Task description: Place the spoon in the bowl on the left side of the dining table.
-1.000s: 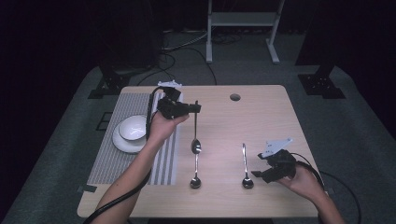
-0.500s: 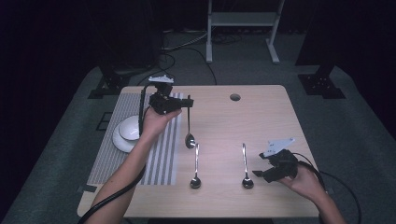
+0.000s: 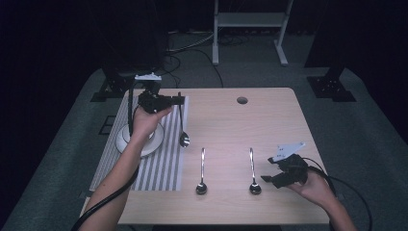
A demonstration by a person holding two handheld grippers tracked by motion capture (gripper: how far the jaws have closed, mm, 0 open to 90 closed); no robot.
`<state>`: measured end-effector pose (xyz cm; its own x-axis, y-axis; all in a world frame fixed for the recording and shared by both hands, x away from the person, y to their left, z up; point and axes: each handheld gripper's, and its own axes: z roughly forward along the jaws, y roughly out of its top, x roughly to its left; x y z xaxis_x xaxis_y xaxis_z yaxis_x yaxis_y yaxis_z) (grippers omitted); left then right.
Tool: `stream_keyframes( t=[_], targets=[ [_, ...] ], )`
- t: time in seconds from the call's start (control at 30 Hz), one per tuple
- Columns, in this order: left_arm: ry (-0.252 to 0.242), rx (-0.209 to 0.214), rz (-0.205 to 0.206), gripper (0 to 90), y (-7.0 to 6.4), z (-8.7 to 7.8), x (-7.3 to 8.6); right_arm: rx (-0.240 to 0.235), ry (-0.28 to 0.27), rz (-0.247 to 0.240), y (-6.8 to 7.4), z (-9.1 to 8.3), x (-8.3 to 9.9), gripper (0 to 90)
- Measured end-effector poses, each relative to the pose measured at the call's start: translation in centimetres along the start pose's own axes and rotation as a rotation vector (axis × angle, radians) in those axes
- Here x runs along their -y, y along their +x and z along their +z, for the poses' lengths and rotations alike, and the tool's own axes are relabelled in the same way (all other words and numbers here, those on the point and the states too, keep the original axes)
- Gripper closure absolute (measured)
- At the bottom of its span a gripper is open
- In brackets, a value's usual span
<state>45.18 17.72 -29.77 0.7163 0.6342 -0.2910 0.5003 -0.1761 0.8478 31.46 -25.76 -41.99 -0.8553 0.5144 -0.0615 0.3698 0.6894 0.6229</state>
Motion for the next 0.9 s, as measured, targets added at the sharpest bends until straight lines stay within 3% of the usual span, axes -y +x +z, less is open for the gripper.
stream_keyframes(
  t=[0.9],
  targets=[
    [-0.052, -0.091, -0.049, 89.2, 3.8, -4.1, 0.3, 0.004, -0.010, 0.002, -0.1, -0.2, -0.2, 27.6]
  ],
)
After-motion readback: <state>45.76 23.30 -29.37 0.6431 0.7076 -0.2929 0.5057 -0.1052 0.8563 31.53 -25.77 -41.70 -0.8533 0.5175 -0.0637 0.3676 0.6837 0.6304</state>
